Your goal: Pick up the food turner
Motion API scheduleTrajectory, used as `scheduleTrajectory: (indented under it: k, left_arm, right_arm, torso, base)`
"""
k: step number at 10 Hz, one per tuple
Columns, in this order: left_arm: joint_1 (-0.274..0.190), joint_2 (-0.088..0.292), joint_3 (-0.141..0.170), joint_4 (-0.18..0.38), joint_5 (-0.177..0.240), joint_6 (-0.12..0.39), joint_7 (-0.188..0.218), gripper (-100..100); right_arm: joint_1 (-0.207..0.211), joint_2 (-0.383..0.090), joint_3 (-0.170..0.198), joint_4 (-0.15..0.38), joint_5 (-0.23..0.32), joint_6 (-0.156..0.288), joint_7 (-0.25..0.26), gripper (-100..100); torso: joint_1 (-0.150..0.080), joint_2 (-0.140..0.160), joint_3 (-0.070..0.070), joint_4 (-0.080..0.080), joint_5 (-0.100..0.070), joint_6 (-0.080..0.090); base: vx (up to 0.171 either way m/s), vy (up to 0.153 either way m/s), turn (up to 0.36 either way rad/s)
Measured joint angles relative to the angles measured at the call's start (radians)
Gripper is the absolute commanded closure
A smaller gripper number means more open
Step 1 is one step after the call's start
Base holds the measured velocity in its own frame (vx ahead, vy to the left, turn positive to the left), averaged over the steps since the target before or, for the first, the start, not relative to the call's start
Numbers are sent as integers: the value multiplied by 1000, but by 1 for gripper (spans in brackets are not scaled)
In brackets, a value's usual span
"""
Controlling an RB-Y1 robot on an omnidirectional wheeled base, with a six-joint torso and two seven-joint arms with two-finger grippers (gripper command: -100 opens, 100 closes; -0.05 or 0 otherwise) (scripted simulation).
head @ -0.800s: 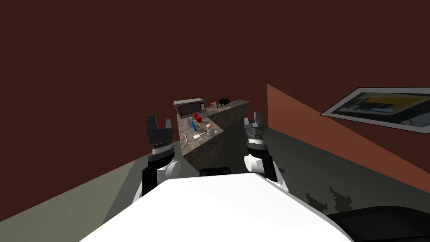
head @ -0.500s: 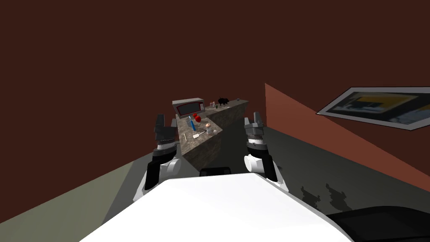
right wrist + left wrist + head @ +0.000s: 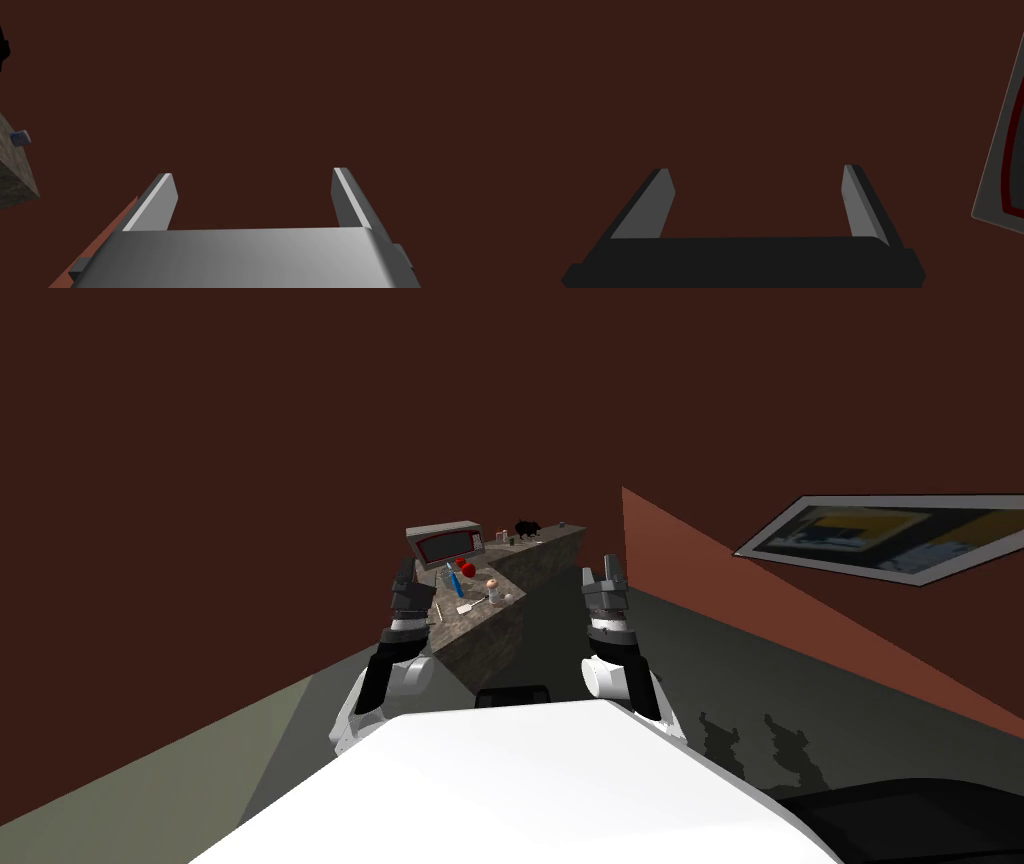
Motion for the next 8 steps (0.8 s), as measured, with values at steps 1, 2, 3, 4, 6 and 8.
scheduleTrajectory:
  k: [1, 2, 3, 4, 6, 8]
  left_arm:
    - [-15, 8, -2, 12, -1, 21, 11, -100]
    - [-46, 23, -3, 22, 1, 55, 25, -100]
    - [-59, 30, -4, 38, 2, 74, 34, -100]
    - [-83, 41, -10, 57, 2, 98, 47, -100]
    - [-119, 62, -15, 79, 7, 149, 71, -100]
    - [-146, 86, -20, 101, 14, 195, 100, -100]
  right_arm:
    - [0, 0, 0, 0, 0, 0, 0, 0]
    - [0, 0, 0, 0, 0, 0, 0, 0]
    - [0, 0, 0, 0, 0, 0, 0, 0]
    - [0, 0, 0, 0, 0, 0, 0, 0]
    - [0, 0, 0, 0, 0, 0, 0, 0]
    - [0, 0, 0, 0, 0, 0, 0, 0]
  torso:
    - [0, 0, 0, 0, 0, 0]
    - [0, -1, 0, 0, 0, 0]
    - [0, -1, -1, 0, 0, 0]
    - [0, -1, -1, 0, 0, 0]
    - [0, -1, 0, 0, 0, 0]
    - [0, -1, -1, 0, 0, 0]
  base:
    - [-43, -8, -63]
    - [-33, -1, -30]
    - [-41, 4, -67]
    - [-37, 1, -35]
    - [-44, -6, -42]
    - [-31, -4, -52]
